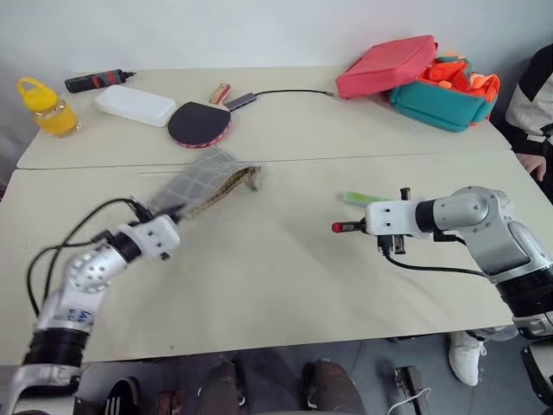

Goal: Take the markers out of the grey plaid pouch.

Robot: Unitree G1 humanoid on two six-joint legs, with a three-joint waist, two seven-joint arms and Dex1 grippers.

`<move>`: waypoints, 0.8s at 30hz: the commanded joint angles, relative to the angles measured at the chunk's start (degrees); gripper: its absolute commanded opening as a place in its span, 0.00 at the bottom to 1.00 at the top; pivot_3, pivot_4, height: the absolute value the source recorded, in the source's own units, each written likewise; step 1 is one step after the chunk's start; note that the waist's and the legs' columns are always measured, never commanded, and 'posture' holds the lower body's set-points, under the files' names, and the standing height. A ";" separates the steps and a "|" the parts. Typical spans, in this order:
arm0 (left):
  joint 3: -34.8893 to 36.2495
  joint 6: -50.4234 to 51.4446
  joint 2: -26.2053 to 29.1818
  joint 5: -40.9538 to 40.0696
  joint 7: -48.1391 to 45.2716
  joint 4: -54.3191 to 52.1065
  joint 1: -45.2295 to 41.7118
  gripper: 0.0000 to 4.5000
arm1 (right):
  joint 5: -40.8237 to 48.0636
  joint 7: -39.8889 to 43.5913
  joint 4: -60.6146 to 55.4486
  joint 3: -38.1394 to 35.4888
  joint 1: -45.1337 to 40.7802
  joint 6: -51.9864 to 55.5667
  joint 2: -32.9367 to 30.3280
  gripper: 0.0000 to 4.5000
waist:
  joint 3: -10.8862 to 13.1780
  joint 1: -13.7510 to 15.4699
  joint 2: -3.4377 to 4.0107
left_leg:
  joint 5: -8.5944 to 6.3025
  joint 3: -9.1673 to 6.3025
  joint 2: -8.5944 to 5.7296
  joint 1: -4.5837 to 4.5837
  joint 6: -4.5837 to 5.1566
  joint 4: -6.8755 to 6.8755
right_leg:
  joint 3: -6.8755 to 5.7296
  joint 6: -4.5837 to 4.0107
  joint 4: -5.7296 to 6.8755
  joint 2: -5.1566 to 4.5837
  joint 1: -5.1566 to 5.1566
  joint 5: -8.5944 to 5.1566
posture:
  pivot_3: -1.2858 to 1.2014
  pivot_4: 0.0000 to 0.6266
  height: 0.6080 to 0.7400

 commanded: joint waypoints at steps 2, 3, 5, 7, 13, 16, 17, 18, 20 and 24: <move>1.33 3.03 -1.14 -4.87 -2.26 -3.22 0.22 0.00 | 0.33 -1.34 1.05 -0.38 0.44 0.43 2.77 0.12 | 0.00 0.23 0.00 | 0.01 0.02 0.00 0.01 0.02 0.05 | 0.03 0.00 -0.01 -0.01 0.03 0.00 | 0.52 0.24 1.00; 1.51 3.52 -1.48 -5.65 -2.56 -3.27 0.18 0.00 | 0.12 -1.30 1.52 -0.36 0.34 0.26 2.88 0.12 | 0.00 0.32 0.00 | 0.01 0.02 0.00 0.02 0.02 0.08 | 0.03 -0.01 0.00 -0.01 0.06 0.00 | 0.52 0.24 1.00; 1.78 4.24 -1.92 -6.16 -2.42 -3.24 0.19 0.12 | 1.02 -1.01 2.19 -0.96 0.47 1.45 3.51 0.12 | 0.00 0.48 0.00 | 0.01 0.00 0.00 0.04 0.02 0.08 | 0.02 -0.01 0.00 -0.01 0.09 0.00 | 0.52 0.24 1.00; 1.50 4.82 -2.29 -8.83 -4.84 -3.72 0.62 0.24 | 3.45 0.38 2.26 -2.05 0.86 3.91 4.09 0.20 | 0.00 0.53 0.00 | 0.01 -0.01 0.00 0.05 0.02 0.07 | 0.02 -0.01 0.00 0.00 0.09 0.00 | 0.52 0.24 1.00; 2.86 6.46 -2.52 -13.04 -7.53 -6.21 2.11 0.68 | 6.86 1.42 1.71 -4.40 0.72 4.92 4.76 0.65 | 0.00 0.65 0.00 | 0.01 -0.03 -0.01 0.04 0.02 0.04 | -0.01 -0.01 -0.02 -0.01 0.09 0.00 | 0.52 0.24 1.00; 4.46 9.77 -2.56 -18.98 -10.97 -10.36 3.83 0.90 | 10.76 1.10 1.32 -6.95 0.19 5.21 6.45 0.87 | 0.00 0.62 0.00 | 0.01 -0.16 -0.01 0.04 0.02 0.02 | 0.00 -0.01 -0.04 -0.01 0.08 0.00 | 0.52 0.24 1.00; 5.55 10.94 -2.71 -21.72 -12.01 -12.38 4.69 0.98 | 13.34 0.95 0.42 -8.55 0.15 6.16 7.63 0.96 | 0.00 0.64 0.00 | 0.01 -0.27 -0.01 0.03 0.02 0.02 | 0.00 -0.01 -0.03 -0.01 0.07 0.00 | 0.52 0.24 1.00; 6.50 12.15 -2.88 -23.75 -12.58 -14.13 5.42 0.99 | 15.75 0.65 -0.40 -10.01 0.16 7.15 8.79 0.97 | 0.00 0.62 0.00 | 0.01 -0.34 -0.01 0.03 0.02 0.02 | 0.01 -0.01 -0.03 -0.01 0.07 0.00 | 0.52 0.24 1.00; 9.17 16.49 -3.18 -29.91 -13.77 -18.78 7.82 0.99 | 22.91 0.43 -3.45 -13.72 1.08 11.63 11.72 0.97 | 0.00 0.63 0.01 | 0.01 -0.47 -0.01 0.03 0.02 0.00 | 0.02 -0.01 -0.06 -0.01 0.08 0.01 | 0.52 0.24 1.00; 14.03 23.45 -3.47 -37.88 -14.74 -25.69 14.12 0.99 | 30.13 -1.35 -8.04 -18.14 6.44 13.65 15.28 0.97 | 0.00 0.81 0.00 | 0.00 -0.64 -0.02 0.05 0.02 -0.06 | -0.05 -0.01 -0.08 -0.01 0.19 0.01 | 0.52 0.24 1.00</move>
